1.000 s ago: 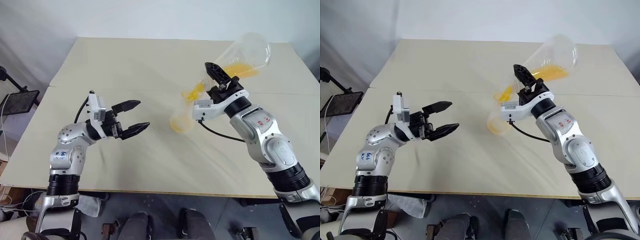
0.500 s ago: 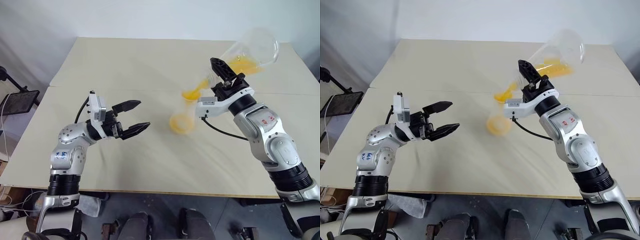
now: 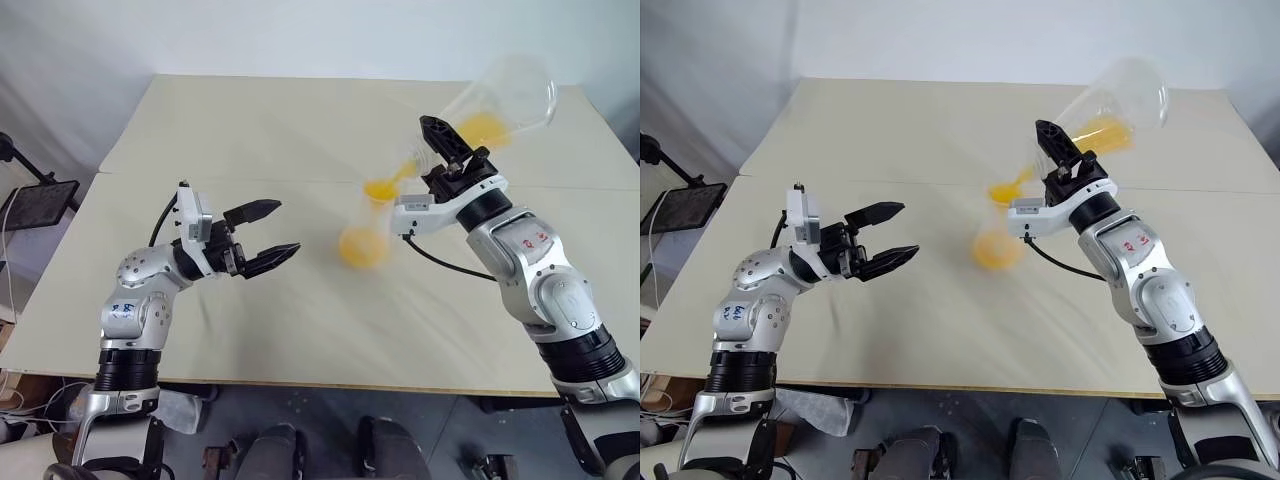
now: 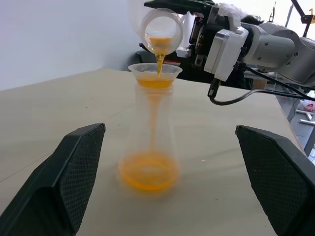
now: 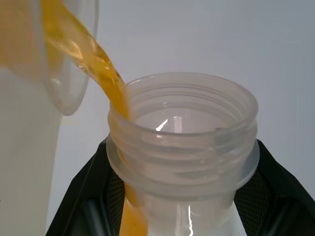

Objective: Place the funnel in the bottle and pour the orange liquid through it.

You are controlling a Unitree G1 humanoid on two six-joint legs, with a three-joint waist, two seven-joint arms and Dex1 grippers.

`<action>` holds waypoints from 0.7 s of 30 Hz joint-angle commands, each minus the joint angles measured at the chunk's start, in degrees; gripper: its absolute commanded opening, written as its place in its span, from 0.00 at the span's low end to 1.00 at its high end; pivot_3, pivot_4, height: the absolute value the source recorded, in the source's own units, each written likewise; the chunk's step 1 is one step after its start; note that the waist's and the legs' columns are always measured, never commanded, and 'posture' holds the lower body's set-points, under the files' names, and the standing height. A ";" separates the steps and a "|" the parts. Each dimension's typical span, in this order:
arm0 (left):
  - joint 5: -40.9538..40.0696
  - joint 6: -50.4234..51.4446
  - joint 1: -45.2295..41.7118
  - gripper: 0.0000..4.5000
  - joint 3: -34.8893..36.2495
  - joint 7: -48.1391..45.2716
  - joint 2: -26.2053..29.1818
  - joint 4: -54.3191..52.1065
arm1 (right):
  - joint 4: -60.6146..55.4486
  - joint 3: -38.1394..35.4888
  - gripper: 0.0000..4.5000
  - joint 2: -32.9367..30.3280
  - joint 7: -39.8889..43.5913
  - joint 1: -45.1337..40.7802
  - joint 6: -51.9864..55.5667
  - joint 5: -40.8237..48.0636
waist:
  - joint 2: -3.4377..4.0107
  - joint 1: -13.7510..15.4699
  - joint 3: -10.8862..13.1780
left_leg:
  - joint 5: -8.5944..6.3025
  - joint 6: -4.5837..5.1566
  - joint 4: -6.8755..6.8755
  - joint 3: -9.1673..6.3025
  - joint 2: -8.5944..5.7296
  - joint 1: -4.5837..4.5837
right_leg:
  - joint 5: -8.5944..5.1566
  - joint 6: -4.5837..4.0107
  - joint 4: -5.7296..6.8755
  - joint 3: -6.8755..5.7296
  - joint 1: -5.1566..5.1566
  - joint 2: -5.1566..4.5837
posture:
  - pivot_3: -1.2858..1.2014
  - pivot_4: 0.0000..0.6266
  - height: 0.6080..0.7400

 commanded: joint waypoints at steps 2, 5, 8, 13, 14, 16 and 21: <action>-0.33 -1.53 -0.73 1.00 0.54 0.17 0.18 -1.06 | -1.02 -2.10 0.55 -0.82 -1.67 -0.36 -0.38 -0.74 | 0.00 -0.01 0.00 | 0.00 0.00 0.00 0.00 0.00 0.00 | 0.00 0.00 0.00 0.00 0.00 0.00 | 0.52 0.24 1.00; -0.46 -1.56 -0.61 1.00 0.54 0.16 0.27 -1.17 | -0.89 -2.05 0.55 -0.73 -1.93 -0.47 -0.41 -0.96 | 0.00 -0.01 0.00 | 0.00 0.00 0.00 0.00 0.00 0.00 | 0.00 0.00 0.00 0.00 0.00 0.00 | 0.52 0.24 1.00; -0.55 -1.52 -0.48 1.00 0.54 0.21 0.38 -1.31 | -0.81 -2.08 0.55 -0.71 -2.04 -0.50 -0.46 -1.02 | 0.00 0.00 0.00 | 0.00 0.00 0.00 0.00 0.00 0.00 | 0.00 0.00 0.00 0.00 0.00 0.00 | 0.52 0.24 1.00; -0.61 -1.45 -0.42 1.00 0.64 0.26 0.55 -1.39 | -0.66 -1.88 0.55 -0.66 -2.10 -0.67 -0.59 -1.02 | 0.00 -0.01 0.00 | 0.00 0.00 0.00 0.00 0.00 0.00 | 0.00 0.00 0.00 0.00 0.00 0.00 | 0.52 0.24 1.00; -0.65 -1.43 -0.42 1.00 0.70 0.33 0.55 -1.45 | -0.62 -1.84 0.55 -0.60 -2.07 -0.72 -0.59 -0.97 | 0.00 0.00 0.00 | 0.00 0.00 0.00 0.00 0.00 0.00 | 0.00 0.00 0.00 0.00 0.00 0.00 | 0.52 0.24 1.00; -0.65 -1.40 -0.30 1.00 0.77 0.47 0.59 -1.62 | -0.53 -1.74 0.55 -0.54 -2.04 -0.85 -0.73 -0.86 | 0.00 0.00 0.00 | 0.00 0.00 0.00 0.00 0.00 0.00 | 0.00 0.00 0.00 0.01 0.00 0.00 | 0.52 0.24 1.00; -0.73 -1.23 -0.04 1.00 0.79 0.91 0.51 -2.12 | -0.41 -1.75 0.55 -0.55 -1.91 -0.96 -1.11 -0.68 | 0.00 -0.01 0.00 | 0.00 0.00 0.00 0.00 0.00 0.00 | 0.00 0.00 0.00 0.01 0.00 0.00 | 0.52 0.24 1.00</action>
